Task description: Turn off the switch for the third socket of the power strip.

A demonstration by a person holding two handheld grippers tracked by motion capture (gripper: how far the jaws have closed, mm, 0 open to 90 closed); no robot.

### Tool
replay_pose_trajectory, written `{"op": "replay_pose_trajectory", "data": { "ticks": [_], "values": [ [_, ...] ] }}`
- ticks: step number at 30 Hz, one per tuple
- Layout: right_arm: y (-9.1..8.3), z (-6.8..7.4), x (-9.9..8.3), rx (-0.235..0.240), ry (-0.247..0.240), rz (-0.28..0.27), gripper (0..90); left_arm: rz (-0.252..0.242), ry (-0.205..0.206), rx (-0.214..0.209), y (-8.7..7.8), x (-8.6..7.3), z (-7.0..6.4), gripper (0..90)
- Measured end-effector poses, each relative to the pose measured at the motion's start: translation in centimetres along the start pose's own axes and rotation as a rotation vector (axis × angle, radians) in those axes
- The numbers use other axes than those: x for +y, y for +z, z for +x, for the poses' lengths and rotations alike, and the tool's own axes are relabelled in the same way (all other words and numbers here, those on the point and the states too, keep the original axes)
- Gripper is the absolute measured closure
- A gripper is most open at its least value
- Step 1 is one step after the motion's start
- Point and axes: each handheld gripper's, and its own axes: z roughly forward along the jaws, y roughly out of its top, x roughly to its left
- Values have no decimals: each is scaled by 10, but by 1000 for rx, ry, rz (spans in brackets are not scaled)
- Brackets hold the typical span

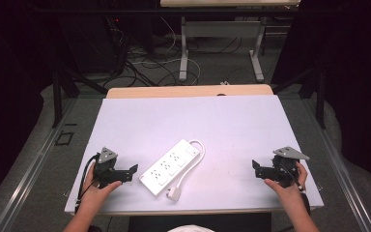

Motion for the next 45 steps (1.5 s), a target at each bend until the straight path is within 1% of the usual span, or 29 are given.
{"op": "replay_pose_trajectory", "data": {
  "ticks": [2,3,4,5,8,9,11,13,14,16,17,18,20,22,24,25,26,27,28,29,31,32,33,34,35,37,40,41,45],
  "values": [
    [-1,-2,-1,4,6,1,0,3,-6,-9,0,1,0,52],
    [-1,-3,-1,6,29,0,0,-3,-11,-2,0,1,0,53],
    [-2,-4,-2,6,34,2,0,-7,-19,-4,0,1,-1,53],
    [-2,-6,-3,8,46,5,0,-7,-6,1,0,2,0,56],
    [-2,-7,-4,12,42,8,0,-8,-14,1,0,2,1,59],
    [-3,-5,-5,7,29,11,0,-10,-12,0,0,3,1,62],
    [-3,-5,-5,9,22,13,0,-12,-14,1,1,3,1,64],
    [-4,-3,-5,9,15,10,0,-5,-26,-8,0,4,1,70],
    [-4,-1,-5,0,13,6,0,-11,-23,-2,0,4,1,74],
    [-5,-1,-5,5,13,6,0,-22,-34,-3,0,4,0,77],
    [-5,1,-5,7,8,6,0,-14,-25,-4,-1,5,0,86],
    [-5,1,-5,7,8,6,0,-16,-32,-9,-2,5,0,86],
    [-6,3,-5,12,-1,9,0,-11,-27,-10,-3,4,-1,112],
    [-7,4,-5,12,0,10,0,-4,-18,-7,-5,4,-1,121],
    [-7,5,-4,11,-8,4,0,-13,-26,-4,-6,5,-1,147],
    [-7,6,-4,9,-10,1,0,-22,-38,-8,-8,6,0,159],
    [-7,6,-4,9,-10,1,0,-22,-38,-8,-8,6,0,161],
    [-7,6,-4,9,-21,2,0,-28,-47,-10,-8,6,0,162],
    [-7,6,-4,9,-21,2,0,-27,-44,-10,-10,7,1,162],
    [-7,6,-4,11,-23,2,0,-29,-60,-17,-10,7,1,166],
    [-6,6,-4,19,-17,7,0,-29,-71,-21,-12,8,3,177],
    [-6,6,-4,20,-17,10,0,-23,-76,-23,-12,9,3,211],
    [-6,6,-4,20,-17,10,0,-20,-81,-29,-13,9,4,211],
    [-6,5,-4,21,-16,14,0,-16,-79,-32,-14,10,4,234],
    [-6,5,-4,22,-16,12,0,-21,-85,-31,-14,11,4,239],
    [-6,5,-4,23,-14,10,0,-6,-73,-36,-15,13,4,242],
    [-6,6,-4,24,-15,13,0,3,-56,-36,-14,14,3,242],
    [-5,6,-4,17,-22,7,0,13,-36,-34,-15,15,4,242],
    [-5,7,-4,26,-26,11,0,11,-46,-32,-16,17,5,242]
  ]
}}
